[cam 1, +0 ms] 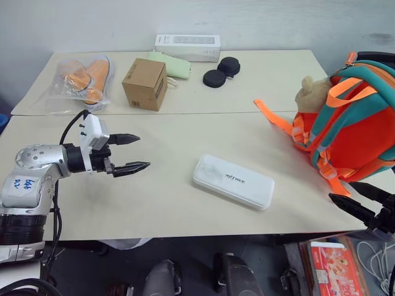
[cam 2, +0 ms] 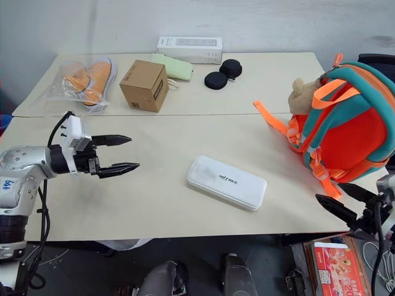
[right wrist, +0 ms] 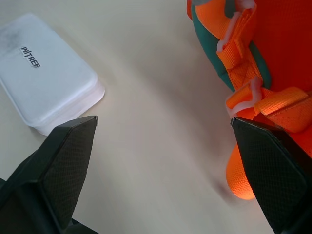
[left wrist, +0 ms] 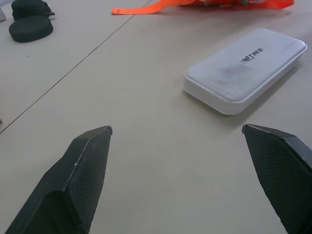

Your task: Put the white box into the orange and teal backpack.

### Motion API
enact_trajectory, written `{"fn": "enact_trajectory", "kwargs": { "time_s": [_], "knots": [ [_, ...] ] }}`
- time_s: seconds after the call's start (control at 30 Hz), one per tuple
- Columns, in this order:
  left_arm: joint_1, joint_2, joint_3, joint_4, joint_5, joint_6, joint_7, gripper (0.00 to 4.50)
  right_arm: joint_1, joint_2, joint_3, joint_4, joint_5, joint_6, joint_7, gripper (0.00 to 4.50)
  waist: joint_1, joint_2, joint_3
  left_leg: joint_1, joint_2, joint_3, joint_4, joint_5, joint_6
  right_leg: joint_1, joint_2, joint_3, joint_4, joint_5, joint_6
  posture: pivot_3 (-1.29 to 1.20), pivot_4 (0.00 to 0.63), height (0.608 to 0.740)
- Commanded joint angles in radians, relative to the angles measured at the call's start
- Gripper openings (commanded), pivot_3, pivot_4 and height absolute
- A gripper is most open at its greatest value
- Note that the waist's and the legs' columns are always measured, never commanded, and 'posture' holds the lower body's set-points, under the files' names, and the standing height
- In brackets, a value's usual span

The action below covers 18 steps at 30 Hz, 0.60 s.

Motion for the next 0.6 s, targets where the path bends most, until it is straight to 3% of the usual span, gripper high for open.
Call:
{"fn": "enact_trajectory", "kwargs": {
  "time_s": [0.03, 0.53, 0.6],
  "knots": [
    [-0.003, 0.03, 0.006, -0.012, 0.02, -0.039, -0.025, 4.5, 0.002, 0.007, -0.013, -0.053, 0.027, 0.008, -0.014, 4.48, 0.0, 0.0, 0.0, 0.0, 0.0, 0.0, 0.0, 0.0, 0.0, 0.0, 0.0, 0.0, 0.0, 0.0, 0.0, 0.0, 0.15, 0.74],
    [-0.04, -0.002, -0.046, 0.027, 0.089, -0.067, 0.024, 4.5, -0.012, -0.034, 0.037, -0.068, 0.008, -0.005, 0.014, 4.48, 0.0, 0.0, 0.0, 0.0, 0.0, 0.0, 0.0, 0.0, 0.001, 0.0, 0.0, 0.0, 0.0, 0.0, 0.0, 0.0, 0.15, 0.74],
    [-0.066, -0.028, -0.086, 0.05, 0.101, -0.083, 0.004, 4.12, -0.03, -0.063, 0.085, -0.067, -0.026, -0.031, 0.044, 4.11, 0.0, 0.0, 0.0, 0.0, 0.0, 0.0, 0.0, 0.0, 0.002, 0.0, 0.0, 0.0, 0.0, 0.0, 0.0, 0.0, 0.15, 0.74]
  ]
}}
